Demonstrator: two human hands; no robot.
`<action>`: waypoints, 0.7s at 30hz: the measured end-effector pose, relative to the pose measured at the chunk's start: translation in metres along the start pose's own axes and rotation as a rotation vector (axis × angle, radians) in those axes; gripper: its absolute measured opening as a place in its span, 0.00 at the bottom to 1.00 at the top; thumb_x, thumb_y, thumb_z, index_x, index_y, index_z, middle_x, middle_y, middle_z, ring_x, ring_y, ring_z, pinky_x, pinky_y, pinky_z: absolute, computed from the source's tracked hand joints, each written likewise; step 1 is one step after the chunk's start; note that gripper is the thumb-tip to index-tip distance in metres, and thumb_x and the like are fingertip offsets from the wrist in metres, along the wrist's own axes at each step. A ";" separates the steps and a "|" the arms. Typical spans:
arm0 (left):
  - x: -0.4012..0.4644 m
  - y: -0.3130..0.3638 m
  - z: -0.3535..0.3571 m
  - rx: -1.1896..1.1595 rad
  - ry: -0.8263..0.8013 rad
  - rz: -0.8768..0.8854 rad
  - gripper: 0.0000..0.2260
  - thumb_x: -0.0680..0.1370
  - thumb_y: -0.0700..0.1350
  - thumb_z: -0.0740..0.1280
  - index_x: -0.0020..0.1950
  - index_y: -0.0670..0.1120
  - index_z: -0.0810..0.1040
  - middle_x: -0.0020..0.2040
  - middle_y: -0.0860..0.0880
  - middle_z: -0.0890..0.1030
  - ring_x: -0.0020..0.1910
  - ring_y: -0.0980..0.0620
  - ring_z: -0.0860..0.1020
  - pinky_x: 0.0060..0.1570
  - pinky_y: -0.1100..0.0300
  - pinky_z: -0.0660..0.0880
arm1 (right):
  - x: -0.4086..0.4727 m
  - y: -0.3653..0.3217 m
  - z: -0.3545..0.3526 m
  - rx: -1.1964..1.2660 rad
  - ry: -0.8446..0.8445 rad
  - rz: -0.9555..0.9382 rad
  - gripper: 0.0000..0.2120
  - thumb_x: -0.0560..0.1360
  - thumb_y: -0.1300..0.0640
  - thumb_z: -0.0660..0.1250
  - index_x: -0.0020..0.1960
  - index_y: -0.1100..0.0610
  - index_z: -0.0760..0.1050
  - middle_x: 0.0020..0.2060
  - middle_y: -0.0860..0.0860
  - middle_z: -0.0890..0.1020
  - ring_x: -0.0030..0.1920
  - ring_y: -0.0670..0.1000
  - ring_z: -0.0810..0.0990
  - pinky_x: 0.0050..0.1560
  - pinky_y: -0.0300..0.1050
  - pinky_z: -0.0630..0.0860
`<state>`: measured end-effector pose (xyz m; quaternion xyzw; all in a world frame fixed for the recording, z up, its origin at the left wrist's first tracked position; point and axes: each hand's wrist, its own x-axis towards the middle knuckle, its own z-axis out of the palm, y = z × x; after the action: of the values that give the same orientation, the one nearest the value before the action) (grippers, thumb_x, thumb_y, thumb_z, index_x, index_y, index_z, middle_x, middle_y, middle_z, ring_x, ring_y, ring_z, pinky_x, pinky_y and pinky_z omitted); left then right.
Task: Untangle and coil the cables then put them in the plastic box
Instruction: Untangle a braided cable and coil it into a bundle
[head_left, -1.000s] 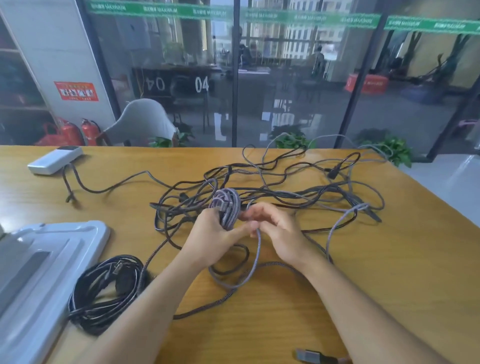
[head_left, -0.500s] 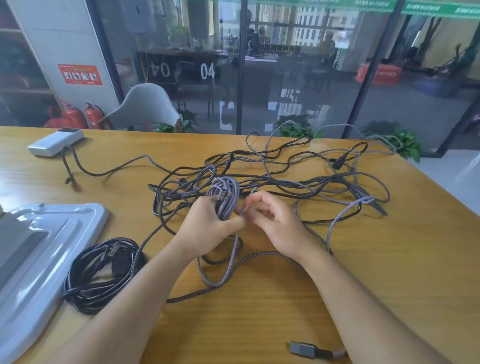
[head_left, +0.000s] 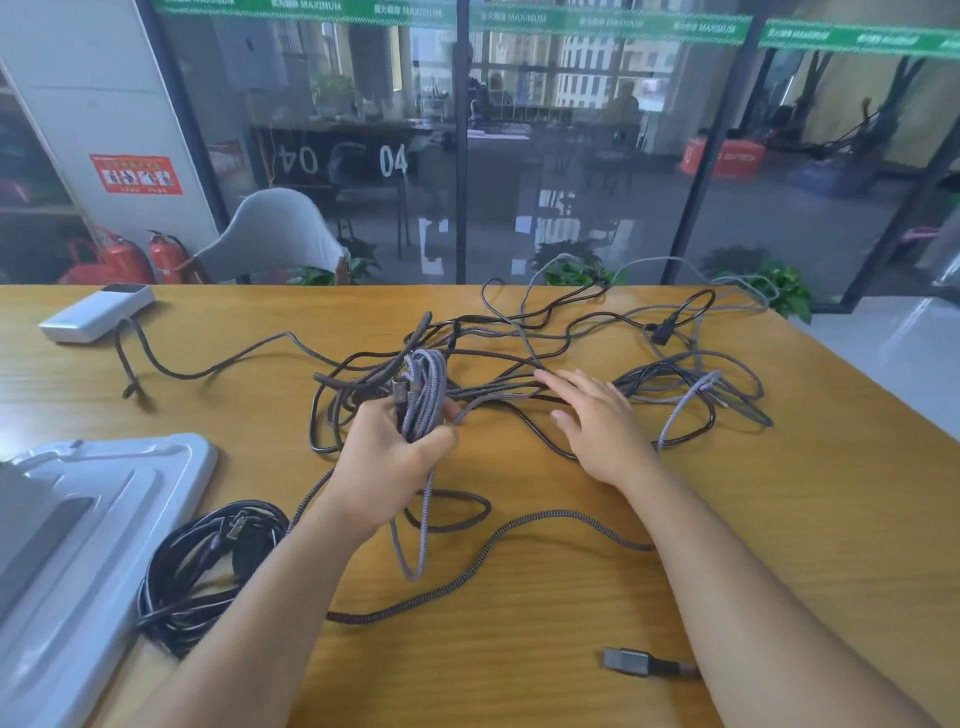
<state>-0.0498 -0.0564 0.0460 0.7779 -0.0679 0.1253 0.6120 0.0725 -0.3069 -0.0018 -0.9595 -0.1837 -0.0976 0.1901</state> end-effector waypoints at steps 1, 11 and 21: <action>-0.001 0.003 -0.002 -0.004 -0.004 0.021 0.04 0.74 0.44 0.68 0.44 0.45 0.81 0.32 0.46 0.66 0.31 0.48 0.62 0.32 0.57 0.62 | -0.001 0.001 0.000 0.017 0.016 0.019 0.25 0.87 0.53 0.59 0.81 0.38 0.61 0.80 0.47 0.67 0.81 0.51 0.59 0.82 0.55 0.55; -0.004 0.017 -0.003 -0.092 0.003 0.080 0.05 0.77 0.43 0.67 0.44 0.43 0.78 0.31 0.48 0.67 0.31 0.49 0.63 0.30 0.57 0.63 | -0.003 0.003 0.001 0.217 0.152 0.006 0.12 0.80 0.51 0.72 0.62 0.41 0.81 0.56 0.42 0.77 0.60 0.50 0.74 0.66 0.57 0.72; -0.005 0.009 0.010 -0.062 -0.042 0.012 0.03 0.82 0.36 0.67 0.48 0.40 0.77 0.31 0.49 0.66 0.29 0.50 0.61 0.28 0.61 0.62 | -0.005 -0.006 0.000 0.200 0.085 -0.067 0.06 0.77 0.48 0.75 0.52 0.43 0.80 0.51 0.44 0.74 0.57 0.48 0.71 0.64 0.48 0.63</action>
<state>-0.0556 -0.0685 0.0510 0.7608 -0.0891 0.1104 0.6333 0.0656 -0.3029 -0.0009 -0.9240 -0.2163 -0.1257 0.2891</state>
